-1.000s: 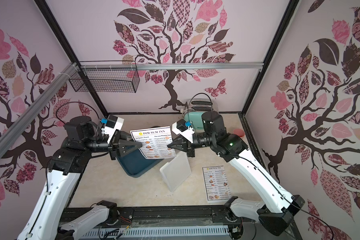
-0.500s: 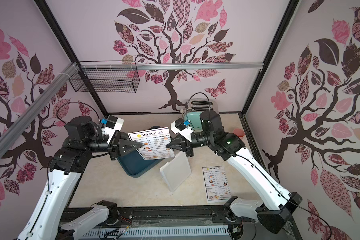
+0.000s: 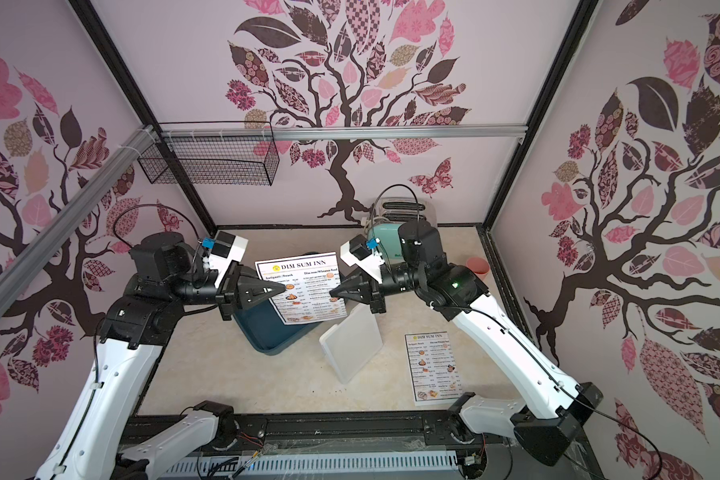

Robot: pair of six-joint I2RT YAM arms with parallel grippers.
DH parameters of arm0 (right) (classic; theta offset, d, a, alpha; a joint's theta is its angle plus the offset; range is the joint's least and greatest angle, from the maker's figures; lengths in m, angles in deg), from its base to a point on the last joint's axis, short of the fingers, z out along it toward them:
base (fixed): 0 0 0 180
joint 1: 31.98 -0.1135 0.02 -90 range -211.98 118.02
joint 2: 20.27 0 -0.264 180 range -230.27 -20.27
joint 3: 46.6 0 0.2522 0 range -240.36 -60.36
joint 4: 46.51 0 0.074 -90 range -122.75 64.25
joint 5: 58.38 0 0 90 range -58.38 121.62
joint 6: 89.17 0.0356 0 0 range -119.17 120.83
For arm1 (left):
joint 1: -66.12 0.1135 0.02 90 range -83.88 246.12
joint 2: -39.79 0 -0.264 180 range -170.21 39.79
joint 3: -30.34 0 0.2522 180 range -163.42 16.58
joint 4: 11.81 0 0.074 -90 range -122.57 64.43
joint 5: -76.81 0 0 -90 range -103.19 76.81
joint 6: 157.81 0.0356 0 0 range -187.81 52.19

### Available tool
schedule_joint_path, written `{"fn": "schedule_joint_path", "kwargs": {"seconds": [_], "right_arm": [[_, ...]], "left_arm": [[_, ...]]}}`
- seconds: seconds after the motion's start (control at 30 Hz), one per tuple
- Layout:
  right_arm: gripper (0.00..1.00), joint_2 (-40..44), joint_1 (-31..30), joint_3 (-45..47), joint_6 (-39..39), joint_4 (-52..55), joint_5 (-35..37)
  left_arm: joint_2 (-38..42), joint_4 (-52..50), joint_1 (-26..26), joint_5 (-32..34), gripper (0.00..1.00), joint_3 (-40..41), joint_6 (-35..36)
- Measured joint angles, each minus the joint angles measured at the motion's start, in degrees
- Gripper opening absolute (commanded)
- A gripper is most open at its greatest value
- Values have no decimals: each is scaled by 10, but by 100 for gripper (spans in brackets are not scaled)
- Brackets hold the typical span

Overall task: Replace the menus in the menu holders
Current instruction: Pick up the menu from the storage box.

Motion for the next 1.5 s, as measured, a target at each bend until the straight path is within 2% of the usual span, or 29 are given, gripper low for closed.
{"fn": "schedule_joint_path", "kwargs": {"seconds": [0.1,0.17,0.2,0.27,0.37,0.47,0.57,0.7,0.77,0.97,1.03,1.3,1.5], "right_arm": [[56,2,0,1,14,-3,8],[81,15,0,17,29,-22,33],[88,29,0,33,40,-35,57],[91,57,0,65,58,-56,108],[93,110,0,118,95,-88,205],[94,147,0,154,132,-103,278],[94,164,0,175,160,-108,306],[93,170,0,190,182,-112,315],[91,171,0,199,189,-119,299],[85,175,0,261,211,-199,142],[84,163,0,264,216,-212,109],[79,117,-1,263,233,-263,18],[78,102,-4,263,235,-280,-2]], "left_arm": [[2,-2,0,17,0,1,3],[12,1,0,41,0,10,3],[22,3,-1,63,0,20,-2],[49,3,-4,116,0,38,-16],[98,12,-7,189,0,63,-62],[157,46,-7,218,0,103,-144],[207,87,-8,215,0,144,-233],[254,86,-9,207,0,174,-301],[267,78,-9,196,0,179,-320],[293,66,-10,165,0,214,-342],[295,66,-10,160,0,228,-347],[309,56,-10,175,0,255,-345],[323,38,-10,194,0,255,-332]]}}
